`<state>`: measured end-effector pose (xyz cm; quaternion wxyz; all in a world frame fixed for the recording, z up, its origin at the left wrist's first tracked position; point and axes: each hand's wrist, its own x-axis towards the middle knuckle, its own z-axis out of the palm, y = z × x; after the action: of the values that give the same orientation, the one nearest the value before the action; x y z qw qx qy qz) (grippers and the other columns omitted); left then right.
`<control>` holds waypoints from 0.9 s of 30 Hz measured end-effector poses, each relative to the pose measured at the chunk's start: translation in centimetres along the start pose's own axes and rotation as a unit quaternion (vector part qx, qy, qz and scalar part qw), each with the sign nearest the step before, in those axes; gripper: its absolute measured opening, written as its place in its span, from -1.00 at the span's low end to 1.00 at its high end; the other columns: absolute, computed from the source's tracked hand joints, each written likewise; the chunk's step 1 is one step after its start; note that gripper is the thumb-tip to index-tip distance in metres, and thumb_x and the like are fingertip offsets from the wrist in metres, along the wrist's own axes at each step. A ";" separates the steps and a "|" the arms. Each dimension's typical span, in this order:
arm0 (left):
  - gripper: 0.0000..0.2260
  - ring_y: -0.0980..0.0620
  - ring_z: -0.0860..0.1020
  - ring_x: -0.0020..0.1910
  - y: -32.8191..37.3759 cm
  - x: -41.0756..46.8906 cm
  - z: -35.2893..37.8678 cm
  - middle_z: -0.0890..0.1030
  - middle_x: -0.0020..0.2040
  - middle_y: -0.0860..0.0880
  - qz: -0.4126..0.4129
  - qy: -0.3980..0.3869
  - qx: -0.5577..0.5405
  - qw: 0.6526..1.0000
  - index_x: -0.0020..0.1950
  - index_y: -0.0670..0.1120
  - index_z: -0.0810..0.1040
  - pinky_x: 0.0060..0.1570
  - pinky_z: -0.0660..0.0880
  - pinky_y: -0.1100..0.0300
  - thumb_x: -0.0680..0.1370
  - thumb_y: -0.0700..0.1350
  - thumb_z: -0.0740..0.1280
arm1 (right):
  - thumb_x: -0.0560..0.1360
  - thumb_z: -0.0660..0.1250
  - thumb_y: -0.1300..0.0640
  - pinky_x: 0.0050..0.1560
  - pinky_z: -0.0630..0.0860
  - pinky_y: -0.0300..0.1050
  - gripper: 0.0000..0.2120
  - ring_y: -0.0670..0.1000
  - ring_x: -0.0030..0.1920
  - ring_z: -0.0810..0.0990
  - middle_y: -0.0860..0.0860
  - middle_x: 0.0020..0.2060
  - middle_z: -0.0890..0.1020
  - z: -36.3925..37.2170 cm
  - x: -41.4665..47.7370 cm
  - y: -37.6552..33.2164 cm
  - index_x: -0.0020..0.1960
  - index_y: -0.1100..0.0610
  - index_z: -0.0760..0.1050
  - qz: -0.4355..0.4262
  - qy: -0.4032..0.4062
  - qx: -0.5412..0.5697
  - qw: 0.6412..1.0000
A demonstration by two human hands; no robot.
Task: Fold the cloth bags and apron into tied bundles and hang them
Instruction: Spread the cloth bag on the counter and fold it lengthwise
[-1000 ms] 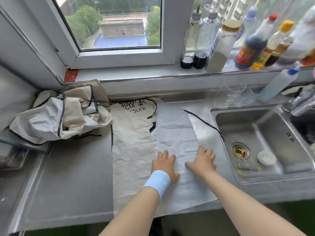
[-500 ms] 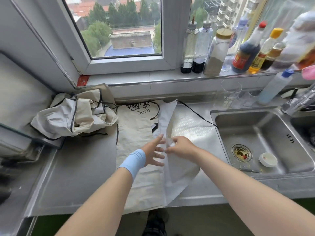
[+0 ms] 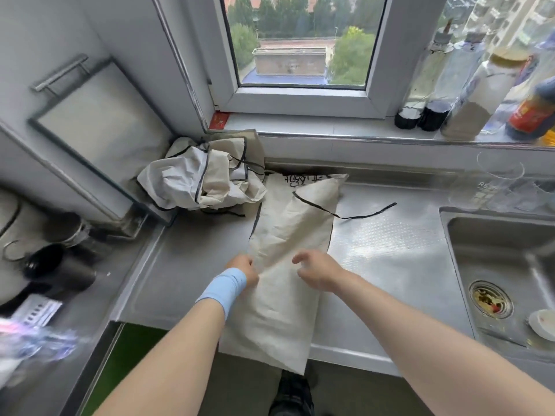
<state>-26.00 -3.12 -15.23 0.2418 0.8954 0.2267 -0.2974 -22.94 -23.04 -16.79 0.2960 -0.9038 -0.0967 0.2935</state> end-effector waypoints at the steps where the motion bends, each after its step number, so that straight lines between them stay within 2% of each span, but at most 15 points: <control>1: -0.86 -0.16 0.56 -0.02 -0.4 0.4 0.5 0.58 -0.03 -0.12 -0.003 0.010 0.044 0.999 -0.03 -0.09 0.56 -0.02 0.52 0.14 0.45 -0.22 0.28 | 0.47 0.24 0.17 0.37 0.35 -0.04 -0.53 0.04 0.43 0.36 0.03 0.47 0.36 0.8 0.4 0.5 0.38 -0.04 0.44 -0.002 0.004 -0.065 0.998; 3: -0.66 -0.17 0.43 0.27 -0.9 1.1 1.6 0.48 0.25 -0.10 -0.017 0.032 0.083 0.996 0.26 -0.02 0.48 0.19 0.42 0.11 0.48 -0.08 0.33 | 0.48 0.28 0.11 0.46 0.21 0.09 -0.42 0.09 0.54 0.11 0.07 0.56 0.13 2.2 0.9 1.2 0.48 -0.09 0.29 -0.021 0.002 -0.181 0.983; 5: -0.47 -0.17 0.29 0.36 -1.0 1.3 2.4 0.32 0.37 -0.09 -0.033 0.051 0.033 0.998 0.41 0.03 0.32 0.27 0.36 0.06 0.46 0.02 0.36 | 0.47 0.29 0.03 0.49 0.10 0.18 -0.35 0.10 0.57 -0.02 0.07 0.58 0.01 3.2 1.1 1.9 0.52 -0.13 0.16 -0.042 -0.019 -0.228 0.973; 7: -0.39 -0.17 0.25 0.38 -0.6 1.6 2.9 0.29 0.39 -0.09 -0.034 0.066 -0.006 0.997 0.45 0.02 0.24 0.29 0.34 0.04 0.46 0.07 0.37 | 0.47 0.27 -0.05 0.50 0.00 0.24 -0.36 0.08 0.58 -0.05 0.03 0.58 -0.01 3.4 0.9 2.9 0.50 -0.17 0.14 -0.044 -0.038 -0.243 0.968; 9: -0.43 -0.14 0.33 0.34 0.1 1.7 3.1 0.38 0.34 -0.08 -0.025 0.055 0.002 0.998 0.39 -0.03 0.32 0.25 0.38 0.05 0.45 0.10 0.37 | 0.49 0.23 -0.07 0.44 0.09 0.22 -0.49 0.08 0.53 0.14 0.04 0.53 0.16 2.7 0.6 3.8 0.43 -0.14 0.27 -0.054 -0.001 -0.272 0.961; 11: -0.57 -0.10 0.51 0.14 1.2 1.4 2.9 0.53 0.15 -0.06 0.004 0.006 0.024 1.000 0.25 -0.04 0.46 0.07 0.45 0.15 0.44 0.09 0.36 | 0.51 0.18 -0.04 0.32 0.26 0.11 -0.67 0.11 0.35 0.38 0.02 0.32 0.41 1.5 0.3 4.5 0.26 -0.07 0.44 -0.048 0.058 -0.295 0.953; 13: -0.73 -0.09 0.59 -0.10 2.7 1.1 2.9 0.60 -0.06 -0.05 0.037 -0.074 0.066 0.994 0.06 -0.04 0.55 -0.15 0.46 0.23 0.46 0.09 0.34 | 0.52 0.16 0.00 0.21 0.34 0.03 -0.73 0.12 0.21 0.48 0.02 0.16 0.50 0.0 0.2 5.1 0.15 -0.01 0.52 -0.026 0.075 -0.312 0.947; 15: -0.77 -0.09 0.59 -0.17 4.3 1.0 3.1 0.60 -0.10 -0.06 0.051 -0.124 0.125 0.983 -0.04 -0.04 0.51 -0.22 0.45 0.24 0.49 0.10 0.31 | 0.53 0.18 0.02 0.17 0.37 -0.01 -0.74 0.10 0.17 0.52 0.02 0.12 0.54 -1.4 0.1 5.8 0.16 0.00 0.52 -0.005 0.077 -0.299 0.951; 17: -0.76 -0.09 0.58 -0.13 5.9 1.3 3.2 0.58 -0.10 -0.04 0.055 -0.107 0.173 0.978 -0.01 -0.05 0.51 -0.12 0.47 0.20 0.48 0.09 0.31 | 0.52 0.21 0.08 0.10 0.41 -0.01 -0.74 0.12 0.12 0.54 0.02 0.12 0.53 -2.7 0.2 6.4 0.19 0.03 0.48 0.002 0.136 -0.251 0.958; 19: -0.80 -0.10 0.57 -0.07 7.3 2.0 3.2 0.58 -0.05 -0.04 0.064 -0.046 0.192 0.978 0.04 -0.04 0.51 -0.06 0.46 0.15 0.49 0.02 0.28 | 0.49 0.25 0.16 0.00 0.45 0.02 -0.69 0.16 0.06 0.52 0.06 0.12 0.47 -3.6 0.8 6.6 0.23 0.08 0.43 -0.002 0.226 -0.197 0.954; 21: -0.81 -0.09 0.55 0.03 8.7 2.8 3.0 0.58 0.07 -0.03 0.094 0.016 0.159 0.983 0.11 -0.01 0.50 -0.01 0.44 0.14 0.52 -0.04 0.24 | 0.48 0.28 0.16 0.00 0.47 0.03 -0.60 0.17 0.09 0.50 0.08 0.16 0.41 -4.7 1.8 6.4 0.31 0.09 0.34 0.024 0.246 -0.170 0.954; 23: -0.88 -0.07 0.55 0.06 10.0 3.5 2.9 0.59 0.07 -0.01 0.130 0.035 0.074 0.988 0.04 0.04 0.50 0.02 0.44 0.16 0.53 -0.02 0.25 | 0.51 0.28 0.06 0.09 0.45 0.04 -0.58 0.17 0.16 0.48 0.08 0.19 0.43 -5.5 3.1 6.3 0.33 0.07 0.31 0.061 0.210 -0.211 0.953; 25: -0.89 -0.05 0.58 -0.04 11.4 3.8 2.6 0.63 0.00 0.00 0.138 0.001 -0.007 0.990 -0.05 0.04 0.49 -0.04 0.46 0.18 0.53 0.04 0.25 | 0.53 0.27 0.01 0.14 0.40 0.02 -0.68 0.15 0.17 0.51 0.07 0.15 0.54 -6.0 4.1 6.0 0.25 0.05 0.39 0.091 0.166 -0.264 0.946; 27: -0.81 -0.05 0.57 -0.28 12.8 4.0 2.3 0.65 -0.13 -0.04 0.101 -0.073 -0.133 0.983 -0.07 -0.05 0.51 -0.24 0.47 0.23 0.56 0.04 0.21 | 0.52 0.23 0.07 0.09 0.40 -0.03 -0.80 0.15 0.11 0.57 0.06 0.05 0.64 -6.2 4.8 5.8 0.11 0.02 0.53 0.100 0.146 -0.273 0.945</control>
<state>-17.11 -13.36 -15.62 0.4033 0.8493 0.1547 -0.3035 -15.46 -29.00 -18.45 0.0175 -0.9880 -0.0377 0.1490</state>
